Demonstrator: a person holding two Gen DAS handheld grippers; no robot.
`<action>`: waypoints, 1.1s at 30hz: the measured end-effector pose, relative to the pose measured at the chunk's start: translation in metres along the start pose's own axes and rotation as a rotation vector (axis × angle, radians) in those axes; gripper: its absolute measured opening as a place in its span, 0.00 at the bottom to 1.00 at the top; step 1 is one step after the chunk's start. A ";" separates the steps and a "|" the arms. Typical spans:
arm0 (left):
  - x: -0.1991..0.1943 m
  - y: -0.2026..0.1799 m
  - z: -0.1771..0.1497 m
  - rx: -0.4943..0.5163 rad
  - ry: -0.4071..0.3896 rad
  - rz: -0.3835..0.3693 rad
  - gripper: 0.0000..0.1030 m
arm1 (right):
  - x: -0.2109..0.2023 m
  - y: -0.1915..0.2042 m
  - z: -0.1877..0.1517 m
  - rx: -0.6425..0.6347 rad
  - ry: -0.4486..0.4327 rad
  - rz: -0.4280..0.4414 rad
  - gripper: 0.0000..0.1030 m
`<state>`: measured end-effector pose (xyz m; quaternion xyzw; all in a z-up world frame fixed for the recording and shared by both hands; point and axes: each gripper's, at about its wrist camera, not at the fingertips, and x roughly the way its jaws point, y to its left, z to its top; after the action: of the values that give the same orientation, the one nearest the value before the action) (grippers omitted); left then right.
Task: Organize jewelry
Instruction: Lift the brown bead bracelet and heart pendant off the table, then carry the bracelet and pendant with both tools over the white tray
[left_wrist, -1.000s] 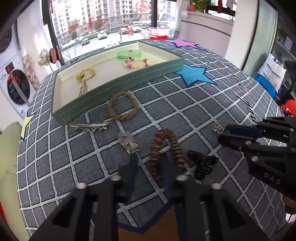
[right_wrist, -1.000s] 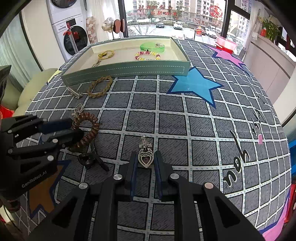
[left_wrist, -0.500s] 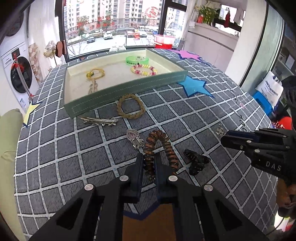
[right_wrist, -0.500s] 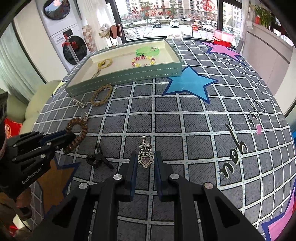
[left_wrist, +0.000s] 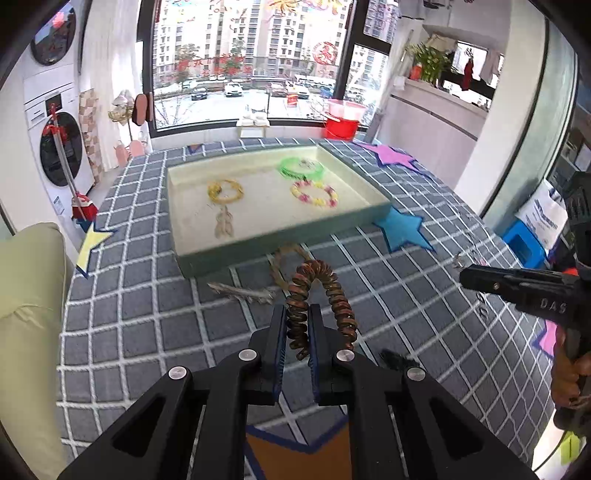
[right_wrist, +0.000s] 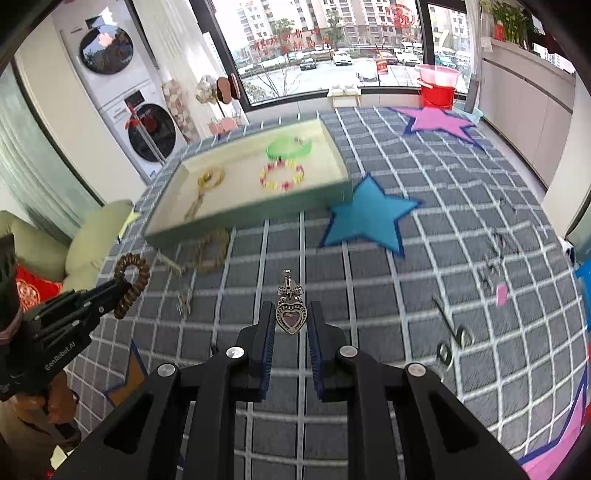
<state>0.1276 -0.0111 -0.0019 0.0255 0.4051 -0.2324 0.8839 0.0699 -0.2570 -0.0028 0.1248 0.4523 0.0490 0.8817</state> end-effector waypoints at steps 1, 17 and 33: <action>0.000 0.003 0.003 -0.003 -0.004 0.004 0.25 | -0.001 0.000 0.008 -0.001 -0.007 0.002 0.19; 0.036 0.043 0.094 -0.067 -0.051 0.076 0.25 | 0.046 0.011 0.132 -0.004 -0.037 0.070 0.19; 0.147 0.082 0.137 -0.107 0.065 0.170 0.25 | 0.169 0.023 0.193 -0.040 0.027 -0.005 0.19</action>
<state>0.3419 -0.0271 -0.0288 0.0199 0.4420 -0.1335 0.8868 0.3257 -0.2353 -0.0210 0.1052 0.4633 0.0573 0.8781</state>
